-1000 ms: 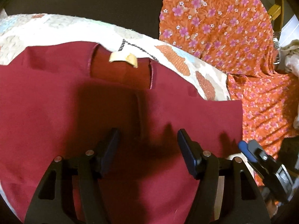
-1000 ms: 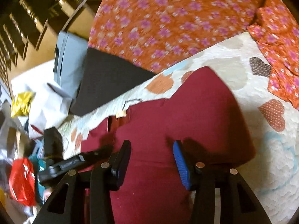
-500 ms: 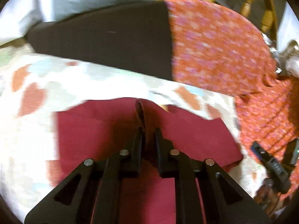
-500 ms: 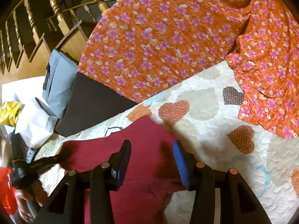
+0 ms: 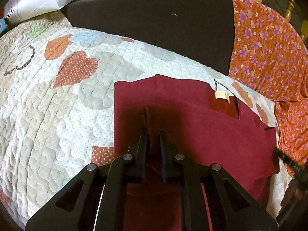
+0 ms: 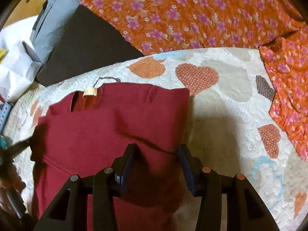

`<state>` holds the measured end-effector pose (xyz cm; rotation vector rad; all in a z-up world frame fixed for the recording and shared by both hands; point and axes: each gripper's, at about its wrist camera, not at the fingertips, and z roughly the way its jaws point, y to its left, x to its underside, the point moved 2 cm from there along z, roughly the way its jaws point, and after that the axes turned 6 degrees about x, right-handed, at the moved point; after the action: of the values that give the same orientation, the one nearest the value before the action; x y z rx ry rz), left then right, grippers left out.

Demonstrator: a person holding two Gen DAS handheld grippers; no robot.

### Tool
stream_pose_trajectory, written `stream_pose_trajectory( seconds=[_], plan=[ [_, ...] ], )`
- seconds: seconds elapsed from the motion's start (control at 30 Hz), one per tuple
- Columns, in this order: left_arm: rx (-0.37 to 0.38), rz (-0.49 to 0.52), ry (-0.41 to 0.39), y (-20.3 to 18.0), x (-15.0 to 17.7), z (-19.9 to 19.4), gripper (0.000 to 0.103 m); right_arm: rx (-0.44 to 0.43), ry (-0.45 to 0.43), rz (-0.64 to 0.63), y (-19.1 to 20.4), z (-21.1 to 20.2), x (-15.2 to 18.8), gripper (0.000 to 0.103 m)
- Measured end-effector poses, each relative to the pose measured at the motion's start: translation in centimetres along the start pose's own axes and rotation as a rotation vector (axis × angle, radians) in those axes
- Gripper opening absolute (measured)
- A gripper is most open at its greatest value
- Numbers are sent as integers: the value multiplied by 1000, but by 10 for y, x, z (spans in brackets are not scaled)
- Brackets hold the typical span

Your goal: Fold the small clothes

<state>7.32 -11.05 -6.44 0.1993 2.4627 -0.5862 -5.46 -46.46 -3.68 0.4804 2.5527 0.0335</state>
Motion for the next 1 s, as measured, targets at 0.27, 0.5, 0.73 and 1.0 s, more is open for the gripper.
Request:
stream_pose_trajectory(
  seconds=[0.27,0.5,0.73,1.0],
  plan=[
    [33,-10,-23,3,2,-4,11,-52,52,55,-13,43,-29,11],
    [-10,31,31,-1,19,12,11,100,-19,-12,-20,56,-37,10],
    [-22,32,8,0,21,3,12,112,-71,-10,-19,2,-27,18],
    [-46,62,4,-2,28,7,13,93,24,-207,18,7,20,18]
  ],
)
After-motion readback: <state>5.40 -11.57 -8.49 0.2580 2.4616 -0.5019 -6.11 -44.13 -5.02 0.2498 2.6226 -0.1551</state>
